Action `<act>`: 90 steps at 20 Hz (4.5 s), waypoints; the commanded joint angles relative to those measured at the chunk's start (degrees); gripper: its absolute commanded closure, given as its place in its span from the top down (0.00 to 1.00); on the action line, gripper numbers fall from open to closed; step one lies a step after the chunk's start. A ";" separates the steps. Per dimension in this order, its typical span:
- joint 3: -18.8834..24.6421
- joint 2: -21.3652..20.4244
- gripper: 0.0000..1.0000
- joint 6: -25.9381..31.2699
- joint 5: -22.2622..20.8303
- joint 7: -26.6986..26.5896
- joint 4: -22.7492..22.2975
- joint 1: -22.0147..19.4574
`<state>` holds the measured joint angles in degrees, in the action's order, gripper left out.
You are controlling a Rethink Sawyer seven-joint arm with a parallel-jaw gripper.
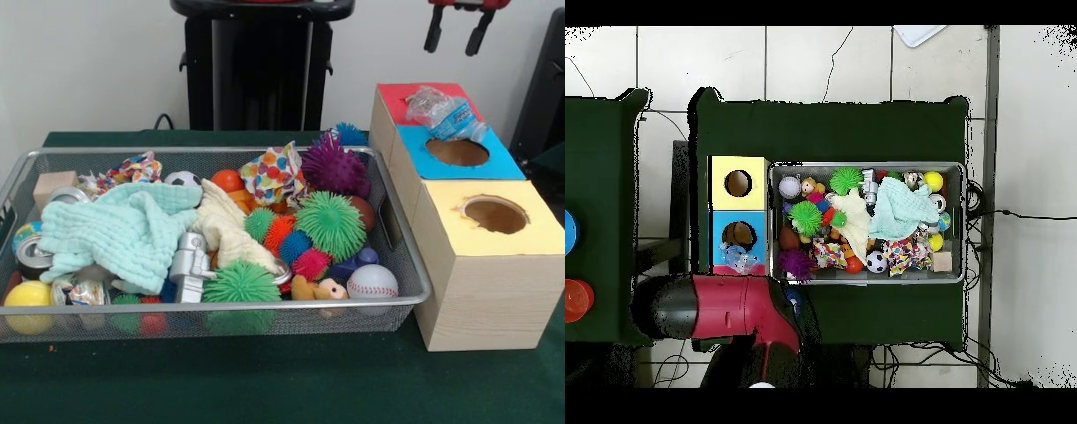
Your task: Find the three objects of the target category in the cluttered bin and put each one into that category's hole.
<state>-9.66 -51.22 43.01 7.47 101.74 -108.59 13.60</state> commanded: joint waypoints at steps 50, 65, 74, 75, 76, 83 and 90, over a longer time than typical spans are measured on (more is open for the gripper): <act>12.07 15.25 1.00 -44.60 13.77 15.16 -20.27 3.87; 5.12 4.61 1.00 -27.15 15.61 16.76 -21.02 12.18; 0.30 -0.18 1.00 -16.96 13.83 18.43 -17.81 16.43; -1.05 0.76 1.00 -17.87 12.93 17.27 -16.50 16.91; -3.05 1.96 1.00 -18.19 11.55 16.26 -14.65 17.80; -3.89 7.65 1.00 -22.76 11.81 13.69 -9.61 15.71; -3.42 10.56 1.00 -25.86 12.03 13.10 -7.91 14.78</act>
<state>-13.21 -43.74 19.51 18.89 103.14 -123.54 30.14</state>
